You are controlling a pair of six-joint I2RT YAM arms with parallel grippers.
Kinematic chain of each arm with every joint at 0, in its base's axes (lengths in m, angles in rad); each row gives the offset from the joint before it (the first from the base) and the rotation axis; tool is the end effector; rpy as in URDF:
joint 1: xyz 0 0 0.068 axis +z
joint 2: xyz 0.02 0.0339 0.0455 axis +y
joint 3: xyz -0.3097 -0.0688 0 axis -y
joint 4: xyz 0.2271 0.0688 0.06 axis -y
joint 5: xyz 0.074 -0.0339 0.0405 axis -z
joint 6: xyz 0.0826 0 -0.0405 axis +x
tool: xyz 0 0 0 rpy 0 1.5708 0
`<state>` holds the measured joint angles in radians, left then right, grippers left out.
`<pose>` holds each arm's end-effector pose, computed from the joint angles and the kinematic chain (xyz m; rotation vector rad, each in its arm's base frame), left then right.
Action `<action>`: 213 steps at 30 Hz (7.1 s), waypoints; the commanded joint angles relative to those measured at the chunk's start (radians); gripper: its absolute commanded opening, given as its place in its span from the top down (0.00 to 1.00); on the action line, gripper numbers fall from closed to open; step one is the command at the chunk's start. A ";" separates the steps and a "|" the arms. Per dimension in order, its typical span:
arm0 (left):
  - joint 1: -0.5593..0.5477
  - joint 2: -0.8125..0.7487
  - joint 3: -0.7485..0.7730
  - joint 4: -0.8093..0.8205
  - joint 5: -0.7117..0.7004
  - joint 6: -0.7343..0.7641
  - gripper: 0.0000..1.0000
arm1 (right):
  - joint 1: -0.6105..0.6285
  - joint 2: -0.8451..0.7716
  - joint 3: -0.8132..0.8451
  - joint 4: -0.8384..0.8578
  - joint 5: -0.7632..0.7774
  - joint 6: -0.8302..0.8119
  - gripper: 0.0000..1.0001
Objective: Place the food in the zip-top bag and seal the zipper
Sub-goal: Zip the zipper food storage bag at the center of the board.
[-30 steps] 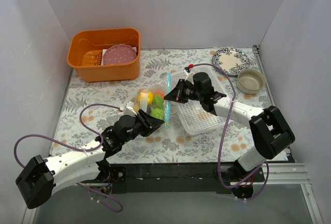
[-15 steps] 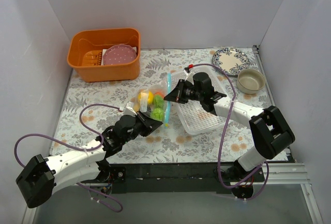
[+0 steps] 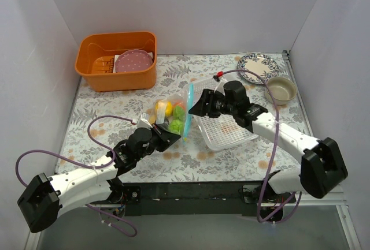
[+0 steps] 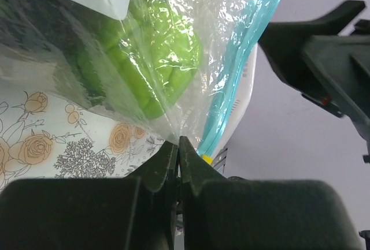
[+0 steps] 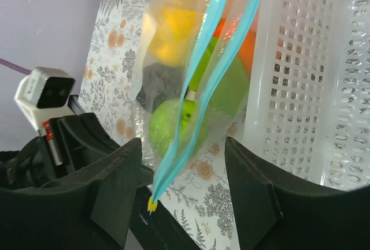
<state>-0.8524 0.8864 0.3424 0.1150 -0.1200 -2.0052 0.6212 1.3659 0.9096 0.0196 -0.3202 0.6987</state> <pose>0.1334 -0.1376 0.2224 -1.4119 1.9990 -1.5340 0.2495 0.2105 0.3061 -0.1390 2.1781 1.1246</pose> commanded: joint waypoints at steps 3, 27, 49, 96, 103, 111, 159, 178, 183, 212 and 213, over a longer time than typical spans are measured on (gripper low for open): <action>-0.002 -0.014 0.047 -0.009 -0.030 -0.093 1.00 | 0.014 -0.171 -0.037 -0.107 0.026 -0.031 0.34; -0.002 -0.024 0.052 -0.028 -0.036 -0.084 0.99 | 0.210 -0.093 -0.110 0.019 -0.031 0.081 0.54; -0.002 -0.021 0.046 -0.015 -0.030 -0.096 0.98 | 0.215 -0.077 -0.133 0.083 -0.065 0.102 0.74; -0.002 -0.036 0.010 0.028 -0.009 -0.116 0.82 | 0.218 -0.106 -0.181 0.132 -0.030 0.153 0.92; -0.002 -0.055 -0.046 0.078 0.034 -0.152 0.76 | 0.218 -0.125 -0.204 0.154 -0.007 0.174 0.93; -0.010 -0.021 -0.054 0.135 0.039 -0.152 0.75 | 0.218 -0.137 -0.219 0.168 -0.006 0.185 0.93; -0.017 -0.056 -0.131 0.192 0.132 -0.108 0.76 | 0.204 -0.133 -0.209 0.195 0.081 0.249 0.92; -0.016 0.000 -0.146 0.399 0.042 -0.058 0.69 | 0.204 -0.131 -0.212 0.192 0.043 0.268 0.92; -0.017 0.034 -0.141 0.434 0.048 -0.056 0.78 | 0.206 -0.130 -0.210 0.195 0.035 0.274 0.92; -0.016 0.080 -0.155 0.525 -0.024 -0.033 0.78 | 0.204 -0.114 -0.193 0.218 -0.011 0.305 0.92; -0.016 0.082 -0.154 0.525 -0.026 -0.035 0.80 | 0.204 -0.116 -0.193 0.215 -0.011 0.305 0.92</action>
<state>-0.8684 0.9524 0.1688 0.6079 -0.0830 -2.0075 0.8177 1.2583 0.6952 0.2012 -0.2878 0.9920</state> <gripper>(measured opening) 0.228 0.132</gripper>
